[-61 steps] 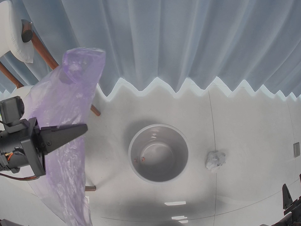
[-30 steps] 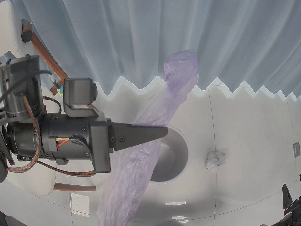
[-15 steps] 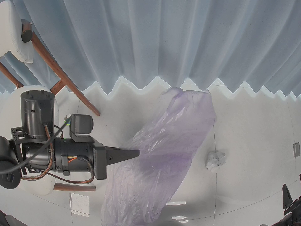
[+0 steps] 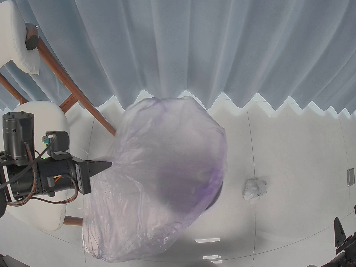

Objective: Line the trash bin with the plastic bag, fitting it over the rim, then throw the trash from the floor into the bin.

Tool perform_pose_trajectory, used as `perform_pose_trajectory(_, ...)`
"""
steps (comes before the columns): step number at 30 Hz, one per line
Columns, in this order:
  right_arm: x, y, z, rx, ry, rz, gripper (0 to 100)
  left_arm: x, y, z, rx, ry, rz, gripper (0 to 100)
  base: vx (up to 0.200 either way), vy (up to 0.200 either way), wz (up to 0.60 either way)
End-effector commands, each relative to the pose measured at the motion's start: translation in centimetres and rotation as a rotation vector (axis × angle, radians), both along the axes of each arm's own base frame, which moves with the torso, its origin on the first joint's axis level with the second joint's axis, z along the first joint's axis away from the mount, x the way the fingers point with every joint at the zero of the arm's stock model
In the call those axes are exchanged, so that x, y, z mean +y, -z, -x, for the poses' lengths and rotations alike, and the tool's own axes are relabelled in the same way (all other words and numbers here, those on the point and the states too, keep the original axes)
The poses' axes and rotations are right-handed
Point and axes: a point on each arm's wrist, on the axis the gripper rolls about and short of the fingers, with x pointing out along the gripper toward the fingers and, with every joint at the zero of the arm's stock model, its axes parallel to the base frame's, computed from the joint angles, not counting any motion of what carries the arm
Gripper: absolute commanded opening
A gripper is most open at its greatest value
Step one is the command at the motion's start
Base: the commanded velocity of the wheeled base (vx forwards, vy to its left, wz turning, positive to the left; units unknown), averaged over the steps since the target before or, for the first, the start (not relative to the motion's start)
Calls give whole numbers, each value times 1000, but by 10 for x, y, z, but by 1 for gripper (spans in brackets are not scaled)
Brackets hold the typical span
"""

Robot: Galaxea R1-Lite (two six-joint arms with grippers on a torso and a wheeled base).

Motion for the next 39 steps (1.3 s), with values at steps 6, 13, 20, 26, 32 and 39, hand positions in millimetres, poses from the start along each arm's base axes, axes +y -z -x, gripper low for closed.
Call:
perform_pose_trajectory(6,0,5,0,3,-1,6,100,15,8,27,-16,-44,-15,0,0,0,0)
perform_pose_trajectory(13,0,6,0,4,-5,27,100,-21,-2,6,-18,81,-24,0,0,0,0)
perform_pose_trajectory(20,1,5,0,2,-42,46,100,-40,-1,-23,-96,146,-155,0,0,0,0)
perform_pose_trajectory(26,2,4,-3,39,-107,55,100,-52,11,-14,-112,239,-211,0,0,0,0)
perform_pose_trajectory(32,2,5,-1,21,-102,41,0,-63,9,-10,-154,282,-192,0,0,0,0)
perform_pose_trajectory(39,2,-17,1,-41,-126,3,0,-62,8,-9,-196,279,-171,0,0,0,0)
